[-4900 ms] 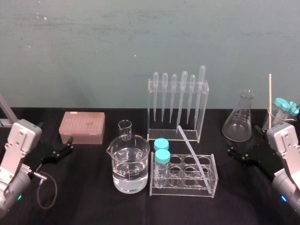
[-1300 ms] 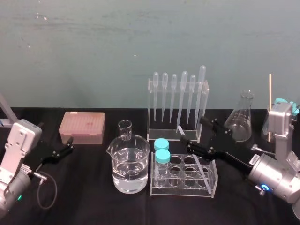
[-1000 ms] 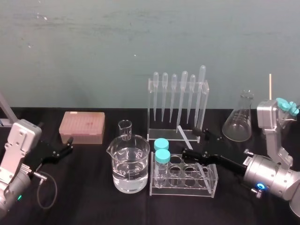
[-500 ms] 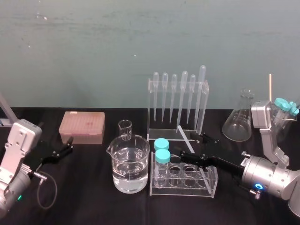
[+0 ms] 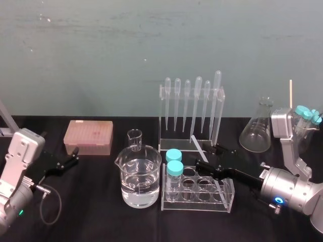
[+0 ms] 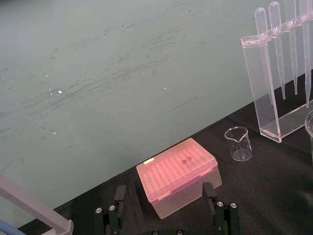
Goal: Pick up the stirring rod with one hand, then place it down.
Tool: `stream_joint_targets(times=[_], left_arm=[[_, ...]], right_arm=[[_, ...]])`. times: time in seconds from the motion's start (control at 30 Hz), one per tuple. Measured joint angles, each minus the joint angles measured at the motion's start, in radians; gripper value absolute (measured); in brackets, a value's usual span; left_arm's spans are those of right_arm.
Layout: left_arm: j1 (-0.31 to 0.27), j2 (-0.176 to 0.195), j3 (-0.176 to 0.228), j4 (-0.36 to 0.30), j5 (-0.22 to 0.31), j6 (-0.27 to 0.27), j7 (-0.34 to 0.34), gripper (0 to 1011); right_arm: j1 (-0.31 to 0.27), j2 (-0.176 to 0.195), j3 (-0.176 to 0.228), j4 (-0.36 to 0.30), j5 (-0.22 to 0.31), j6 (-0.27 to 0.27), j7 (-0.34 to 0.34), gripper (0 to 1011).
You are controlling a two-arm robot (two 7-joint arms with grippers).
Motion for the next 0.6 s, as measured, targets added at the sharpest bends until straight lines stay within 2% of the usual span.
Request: stream_joint_targets(times=[0.13, 0.17, 0.2, 0.43, 0.6], left_arm=[[0.0, 0.0, 0.0, 0.0, 0.0, 0.0, 0.0, 1000], [0.0, 0.0, 0.0, 0.0, 0.0, 0.0, 0.0, 1000], [0.0, 0.0, 0.0, 0.0, 0.0, 0.0, 0.0, 1000], [0.0, 0.0, 0.0, 0.0, 0.0, 0.0, 0.0, 1000], [0.0, 0.0, 0.0, 0.0, 0.0, 0.0, 0.0, 1000]], right_arm=[[0.0, 0.0, 0.0, 0.0, 0.0, -0.001, 0.0, 624], [0.0, 0.0, 0.0, -0.001, 0.001, -0.001, 0.0, 624], [0.0, 0.0, 0.0, -0.001, 0.001, -0.001, 0.0, 565], [0.0, 0.001, 0.0, -0.001, 0.001, -0.002, 0.0, 361], [0.0, 0.001, 0.0, -0.001, 0.001, -0.002, 0.0, 173]])
